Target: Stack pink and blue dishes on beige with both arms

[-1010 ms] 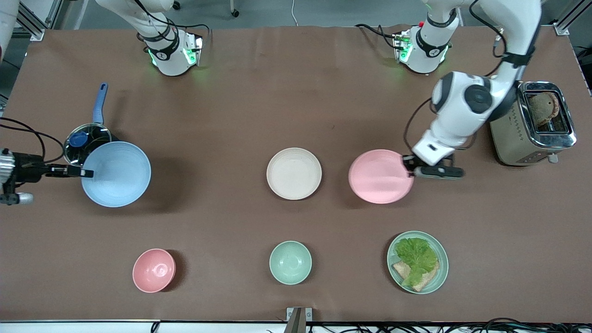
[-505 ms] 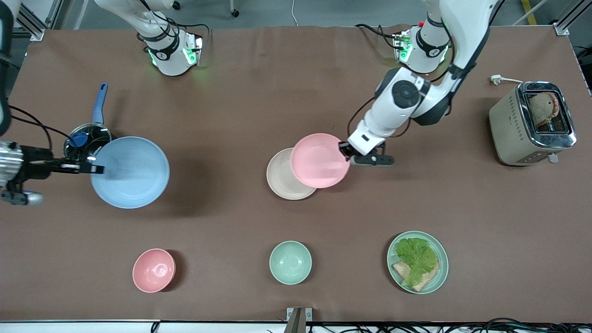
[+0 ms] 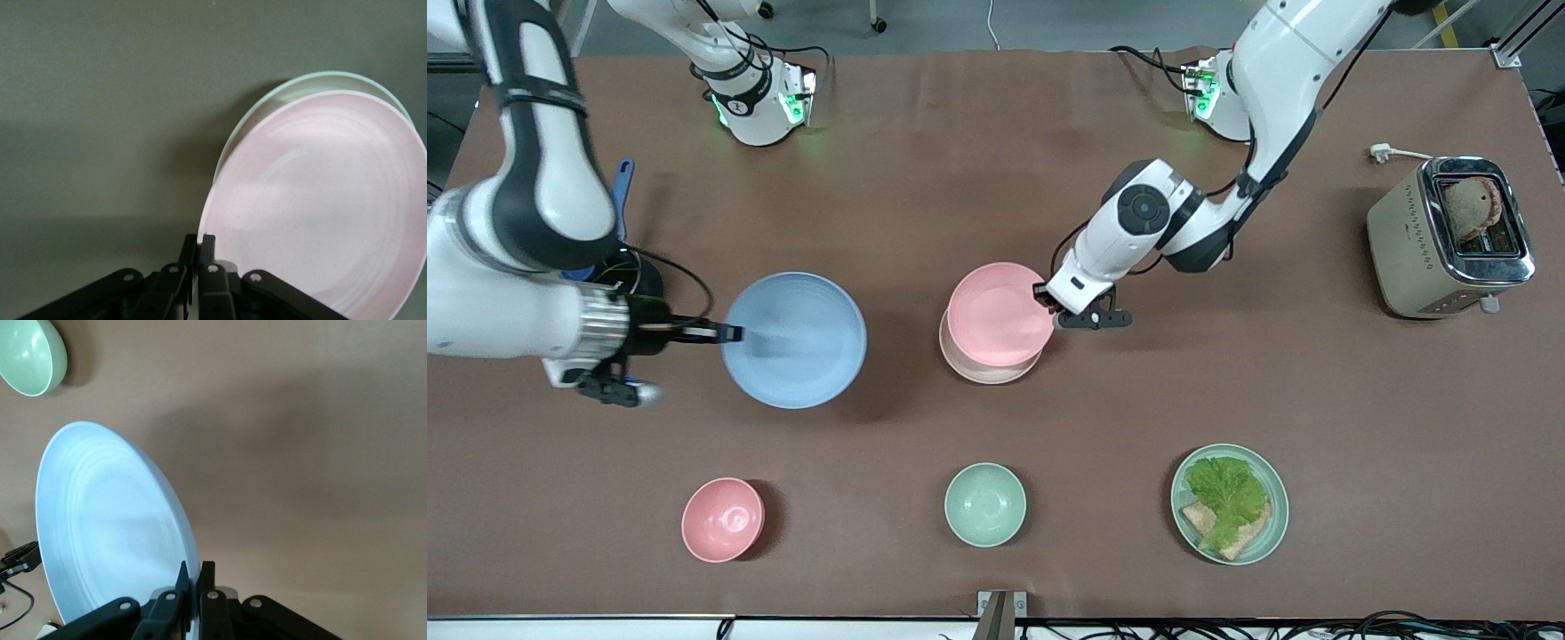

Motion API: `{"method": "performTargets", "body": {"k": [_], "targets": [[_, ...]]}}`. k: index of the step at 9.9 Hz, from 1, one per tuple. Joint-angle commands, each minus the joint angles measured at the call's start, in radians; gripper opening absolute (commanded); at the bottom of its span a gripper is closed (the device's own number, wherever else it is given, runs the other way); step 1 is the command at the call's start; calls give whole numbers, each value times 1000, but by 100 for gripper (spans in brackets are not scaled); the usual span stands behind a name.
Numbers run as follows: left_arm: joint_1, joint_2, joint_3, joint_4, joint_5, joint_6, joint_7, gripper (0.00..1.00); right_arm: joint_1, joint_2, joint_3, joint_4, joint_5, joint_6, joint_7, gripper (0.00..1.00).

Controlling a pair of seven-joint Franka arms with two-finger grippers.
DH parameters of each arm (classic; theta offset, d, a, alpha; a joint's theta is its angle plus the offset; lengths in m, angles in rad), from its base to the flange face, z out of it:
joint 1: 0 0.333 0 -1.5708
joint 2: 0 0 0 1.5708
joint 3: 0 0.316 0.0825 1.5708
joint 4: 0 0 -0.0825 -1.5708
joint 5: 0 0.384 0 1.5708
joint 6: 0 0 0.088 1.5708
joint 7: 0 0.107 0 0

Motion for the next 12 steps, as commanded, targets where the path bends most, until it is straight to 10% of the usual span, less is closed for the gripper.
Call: {"method": "performTargets", "body": {"k": [1,4,5,6,9,12], "targets": [[1,98,-8,59,107,6,-85,1,-6,-13,74,-51,-14,89,80,1],[-5,106,-13,68,110,6,-131,17,-2,-10,188,-147,-14,264,120,1],[-5,103,-18,74,110,6,-162,47,6,-10,199,-178,-14,290,121,1],[-6,89,-19,79,112,3,-162,99,9,-10,207,-219,-14,330,123,1],[10,-90,19,-19,115,-9,-147,100,15,-10,263,-316,-14,465,173,1],[12,-337,213,-134,113,-98,150,100,72,15,293,-353,-14,579,241,1]]}}
